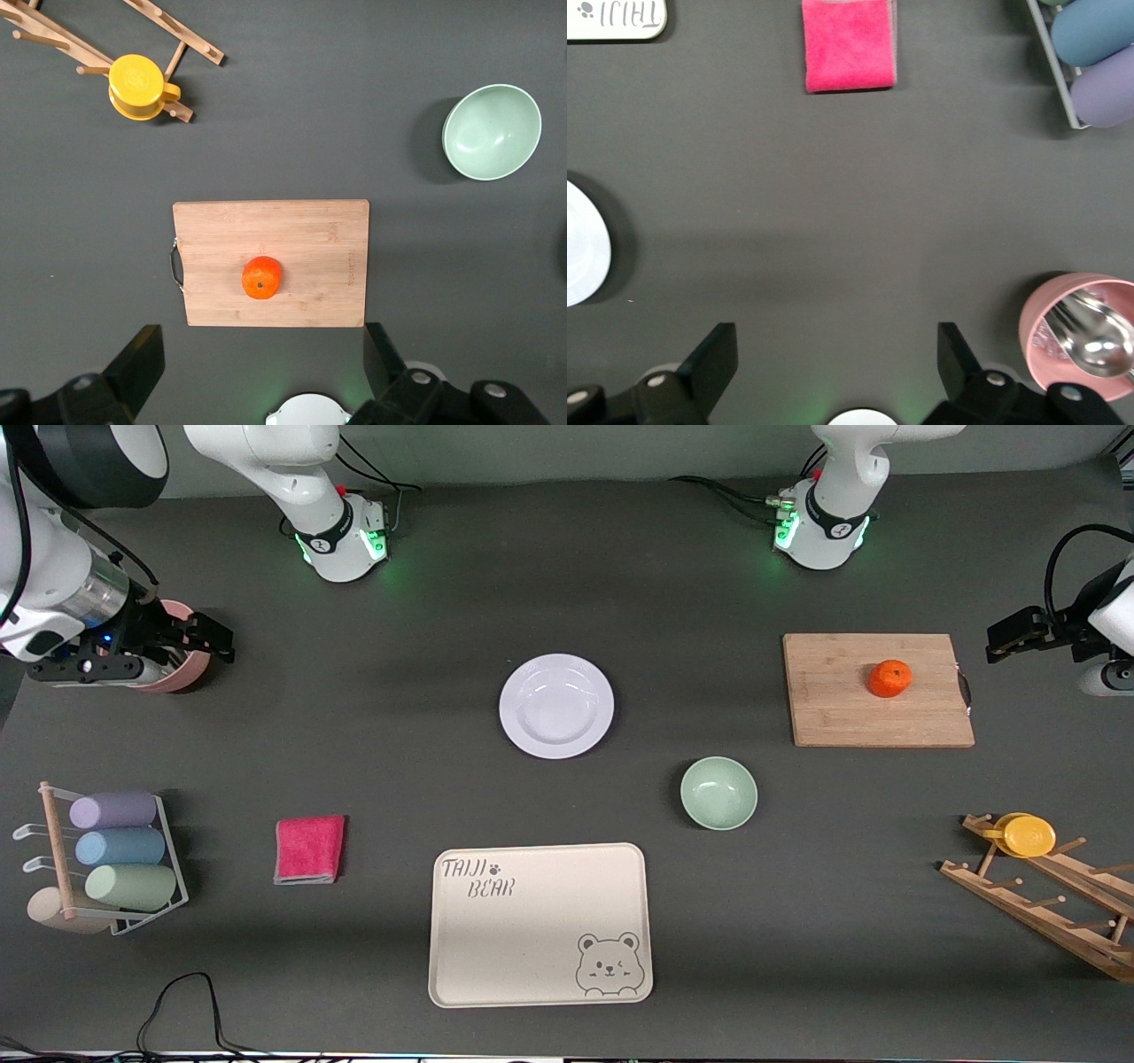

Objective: Place orange and plate with both arms
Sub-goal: 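Move the left gripper over the orange on the wooden board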

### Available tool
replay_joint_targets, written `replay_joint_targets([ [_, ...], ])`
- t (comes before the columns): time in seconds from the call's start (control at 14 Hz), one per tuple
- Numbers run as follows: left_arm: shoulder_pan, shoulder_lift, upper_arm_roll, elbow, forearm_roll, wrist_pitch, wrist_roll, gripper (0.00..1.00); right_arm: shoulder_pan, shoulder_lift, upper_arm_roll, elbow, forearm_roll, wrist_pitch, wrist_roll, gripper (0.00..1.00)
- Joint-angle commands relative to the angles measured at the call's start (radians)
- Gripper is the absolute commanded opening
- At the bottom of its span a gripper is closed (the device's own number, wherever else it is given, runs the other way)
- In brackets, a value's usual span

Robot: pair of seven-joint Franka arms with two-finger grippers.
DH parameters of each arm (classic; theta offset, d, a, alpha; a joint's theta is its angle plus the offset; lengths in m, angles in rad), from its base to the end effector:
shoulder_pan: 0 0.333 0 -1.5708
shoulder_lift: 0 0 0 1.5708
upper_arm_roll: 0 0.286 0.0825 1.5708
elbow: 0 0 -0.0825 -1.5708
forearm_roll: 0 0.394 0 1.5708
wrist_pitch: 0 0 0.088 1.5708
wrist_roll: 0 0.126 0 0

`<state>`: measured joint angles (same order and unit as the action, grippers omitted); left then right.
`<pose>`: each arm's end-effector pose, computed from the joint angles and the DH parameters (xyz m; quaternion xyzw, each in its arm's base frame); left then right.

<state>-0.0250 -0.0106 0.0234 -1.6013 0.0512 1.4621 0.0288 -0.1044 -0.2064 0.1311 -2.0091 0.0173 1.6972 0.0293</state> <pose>0.5462 0.0061 0.5584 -0.9975 0.0140 0.0646 0.0246 0.4988 0.0180 0.4841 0.9985 -0.0049 -0.0534 0.0063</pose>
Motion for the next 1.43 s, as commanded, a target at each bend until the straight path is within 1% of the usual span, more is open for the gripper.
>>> replay_joint_targets([
  [0.0, -0.003, 0.014, 0.006, 0.029, 0.006, -0.054, 0.008, 1.0, 0.002, 0.03, -0.008, 0.099, 0.029, -0.002, 0.01, 1.0],
  [0.07, -0.003, 0.014, 0.007, 0.03, 0.006, -0.051, 0.008, 1.0, -0.007, 0.032, -0.008, 0.119, 0.029, -0.002, 0.027, 1.0],
  [0.29, -0.003, 0.032, 0.009, 0.057, 0.012, -0.057, -0.003, 1.0, 0.002, 0.016, -0.008, 0.112, 0.043, 0.016, 0.093, 1.0],
  [0.71, -0.003, 0.031, 0.007, 0.061, 0.021, -0.062, 0.008, 1.0, 0.0, 0.015, -0.008, 0.093, 0.043, -0.016, 0.086, 1.0],
  [0.86, -0.015, 0.034, 0.004, 0.083, 0.032, -0.094, 0.022, 1.0, 0.0, 0.013, -0.008, 0.092, 0.044, -0.025, 0.086, 1.0],
  [1.14, 0.005, 0.021, 0.013, 0.057, 0.024, -0.101, 0.049, 1.0, 0.002, 0.013, -0.007, 0.092, 0.043, -0.042, 0.086, 1.0],
  [1.28, 0.013, 0.003, 0.096, 0.057, 0.024, -0.118, 0.205, 1.0, 0.002, 0.013, -0.008, 0.086, 0.043, -0.044, 0.084, 1.0],
  [1.35, 0.014, 0.001, 0.128, 0.06, 0.024, -0.126, 0.235, 1.0, 0.002, 0.015, -0.007, 0.085, 0.044, -0.044, 0.086, 1.0],
])
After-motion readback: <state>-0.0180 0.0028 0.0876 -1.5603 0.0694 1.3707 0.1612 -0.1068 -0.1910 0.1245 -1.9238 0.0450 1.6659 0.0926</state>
